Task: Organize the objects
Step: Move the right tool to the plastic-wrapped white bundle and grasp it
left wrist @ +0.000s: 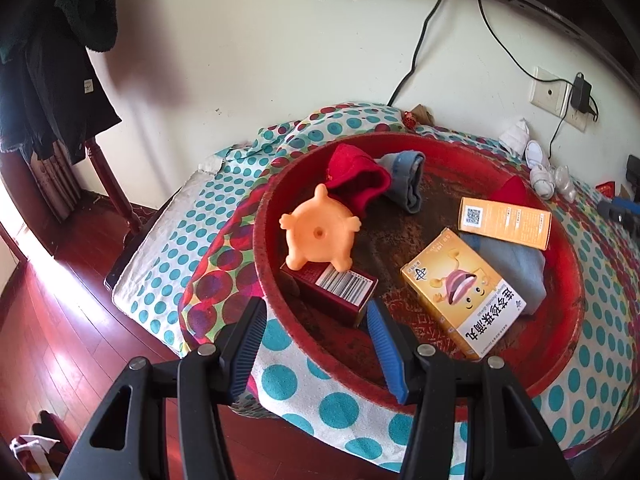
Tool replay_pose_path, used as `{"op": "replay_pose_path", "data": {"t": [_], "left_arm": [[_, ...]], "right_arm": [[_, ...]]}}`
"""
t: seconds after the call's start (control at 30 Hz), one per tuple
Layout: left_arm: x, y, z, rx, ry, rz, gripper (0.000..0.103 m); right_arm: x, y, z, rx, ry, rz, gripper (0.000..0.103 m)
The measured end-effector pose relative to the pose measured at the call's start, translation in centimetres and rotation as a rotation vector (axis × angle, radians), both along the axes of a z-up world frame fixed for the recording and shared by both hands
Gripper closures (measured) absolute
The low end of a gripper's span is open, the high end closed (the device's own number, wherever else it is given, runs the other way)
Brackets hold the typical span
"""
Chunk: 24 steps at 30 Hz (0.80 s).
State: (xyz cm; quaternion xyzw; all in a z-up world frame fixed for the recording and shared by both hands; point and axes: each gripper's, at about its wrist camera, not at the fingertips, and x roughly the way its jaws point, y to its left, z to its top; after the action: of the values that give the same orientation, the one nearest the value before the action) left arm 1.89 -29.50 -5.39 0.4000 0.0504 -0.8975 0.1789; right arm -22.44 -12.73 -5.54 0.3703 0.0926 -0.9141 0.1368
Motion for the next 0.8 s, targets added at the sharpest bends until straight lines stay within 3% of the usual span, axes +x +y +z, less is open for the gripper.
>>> {"op": "replay_pose_path", "data": {"t": [0.2,0.5,0.57,0.67,0.8], "left_arm": [[-0.4,1.3,-0.7,-0.038,-0.028,-0.025,0.049],[-1.3,2.8,0.1,-0.045,-0.034,-0.044,0.049],[-1.5,3.0,0.3,-0.045,-0.039,-0.047,0.049],[-2.2,3.8,0.8,-0.054,-0.048,-0.048,0.049],[-3.4,5.4,1.8,-0.045,-0.043,-0.079,0.049]], "right_arm": [[-7.4,3.6,-3.0,0.014,-0.036,-0.106,0.039],[-14.5,2.8,-6.0,0.016,-0.079,-0.071,0.039],[-15.3,2.6,-6.6,0.005,-0.085,-0.056,0.042],[-16.3,2.7,-7.4,-0.02,-0.119,-0.042,0.063],[-16.1,3.3,-7.4,-0.034,-0.126,-0.044,0.066]]}}
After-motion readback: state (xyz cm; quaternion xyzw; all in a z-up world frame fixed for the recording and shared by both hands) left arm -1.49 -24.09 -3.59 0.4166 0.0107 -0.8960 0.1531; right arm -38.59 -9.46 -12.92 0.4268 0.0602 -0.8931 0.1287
